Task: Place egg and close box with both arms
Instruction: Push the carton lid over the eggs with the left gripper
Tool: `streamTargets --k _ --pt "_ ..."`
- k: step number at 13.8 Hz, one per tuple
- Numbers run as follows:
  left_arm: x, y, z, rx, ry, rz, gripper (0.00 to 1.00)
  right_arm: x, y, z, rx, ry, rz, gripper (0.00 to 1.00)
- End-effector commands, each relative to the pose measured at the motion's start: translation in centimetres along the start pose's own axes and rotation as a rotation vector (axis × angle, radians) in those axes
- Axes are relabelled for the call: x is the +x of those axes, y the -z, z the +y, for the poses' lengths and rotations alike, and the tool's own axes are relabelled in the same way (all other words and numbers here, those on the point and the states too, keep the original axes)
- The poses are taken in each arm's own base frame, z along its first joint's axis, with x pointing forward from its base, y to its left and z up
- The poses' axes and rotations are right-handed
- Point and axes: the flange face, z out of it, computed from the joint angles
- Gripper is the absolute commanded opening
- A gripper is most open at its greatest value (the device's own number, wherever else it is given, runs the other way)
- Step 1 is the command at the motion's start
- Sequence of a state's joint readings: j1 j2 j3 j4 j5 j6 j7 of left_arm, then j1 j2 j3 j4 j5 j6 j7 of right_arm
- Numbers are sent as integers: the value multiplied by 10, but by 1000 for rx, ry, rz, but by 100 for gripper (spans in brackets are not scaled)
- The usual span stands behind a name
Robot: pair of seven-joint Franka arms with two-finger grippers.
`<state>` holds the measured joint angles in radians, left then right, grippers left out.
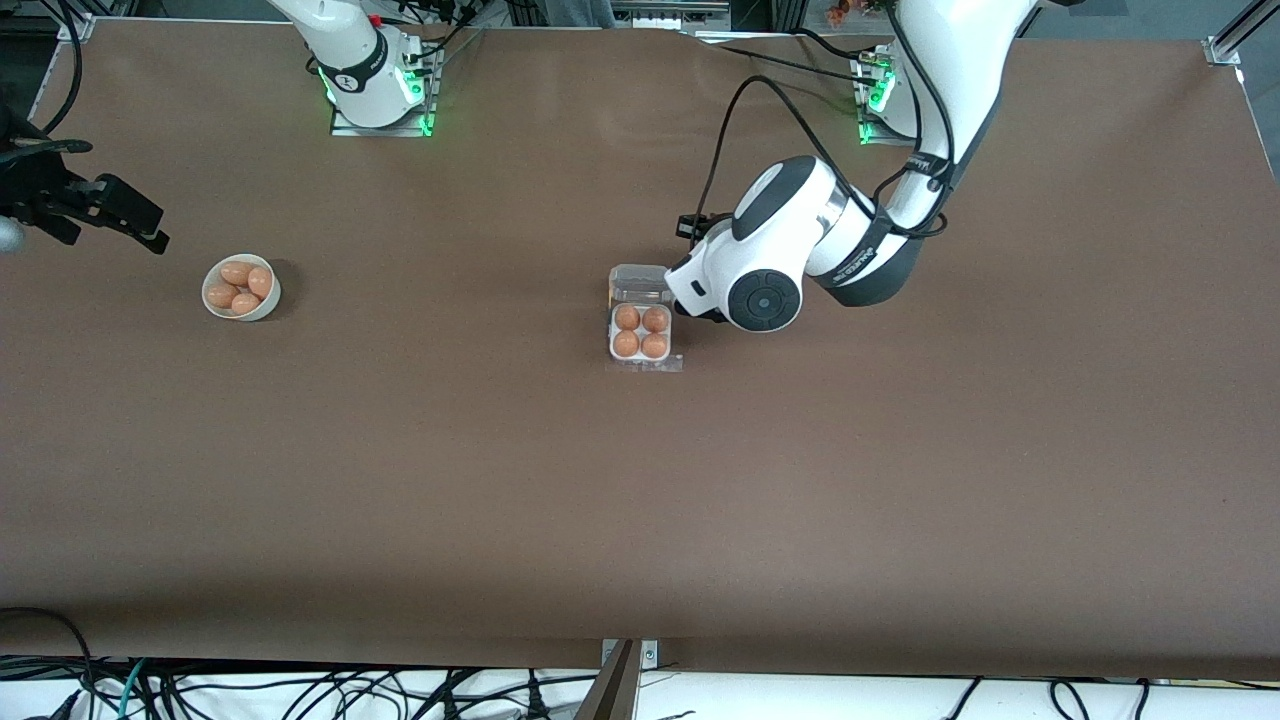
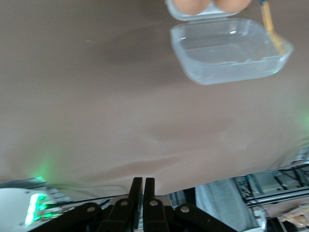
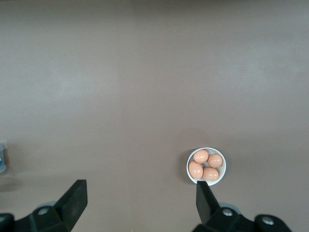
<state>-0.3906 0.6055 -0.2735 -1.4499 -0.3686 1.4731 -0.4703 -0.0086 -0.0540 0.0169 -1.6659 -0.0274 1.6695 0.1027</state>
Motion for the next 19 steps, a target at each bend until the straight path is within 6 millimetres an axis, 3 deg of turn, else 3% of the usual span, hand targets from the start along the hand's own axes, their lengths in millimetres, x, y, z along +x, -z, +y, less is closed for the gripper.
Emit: streamTargets --k 1,6,13,19 --pt "6 -19 32 -22 6 0 7 -4 7 1 6 6 -20 100" --pt "20 -64 58 1 30 -6 7 2 -6 -2 -4 18 -44 100" --pt "42 -86 69 -23 37 55 7 2 -7 -3 -6 15 -46 100" --pt "55 -73 67 -75 47 142 7 2 -8 -4 -6 20 -48 100"
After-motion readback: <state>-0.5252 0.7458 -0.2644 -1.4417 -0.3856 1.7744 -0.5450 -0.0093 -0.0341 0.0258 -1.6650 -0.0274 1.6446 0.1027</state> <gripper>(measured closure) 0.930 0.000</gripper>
